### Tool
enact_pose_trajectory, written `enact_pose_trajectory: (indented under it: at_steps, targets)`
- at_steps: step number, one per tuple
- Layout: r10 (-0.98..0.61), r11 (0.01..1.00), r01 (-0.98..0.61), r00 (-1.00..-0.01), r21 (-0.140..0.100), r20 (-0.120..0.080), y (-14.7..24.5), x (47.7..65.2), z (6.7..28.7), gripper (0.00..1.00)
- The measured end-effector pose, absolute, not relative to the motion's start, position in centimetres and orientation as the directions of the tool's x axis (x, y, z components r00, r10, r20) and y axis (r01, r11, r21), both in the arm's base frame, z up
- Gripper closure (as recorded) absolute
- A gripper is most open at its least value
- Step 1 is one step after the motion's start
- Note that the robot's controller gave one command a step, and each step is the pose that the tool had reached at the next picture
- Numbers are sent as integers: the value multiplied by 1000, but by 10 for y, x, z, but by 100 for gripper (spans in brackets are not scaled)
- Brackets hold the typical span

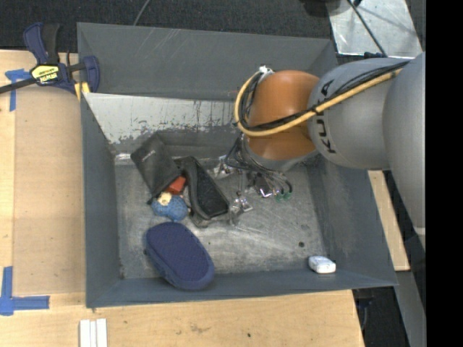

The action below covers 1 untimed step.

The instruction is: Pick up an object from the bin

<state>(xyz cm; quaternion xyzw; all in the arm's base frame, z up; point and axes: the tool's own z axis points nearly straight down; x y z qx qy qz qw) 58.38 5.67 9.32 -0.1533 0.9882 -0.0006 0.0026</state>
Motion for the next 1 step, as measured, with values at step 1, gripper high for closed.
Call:
enact_pose_trajectory:
  at_steps: [1]
  targets:
    - [-349,937,-349,-937,0,-7,121,578,94,0]
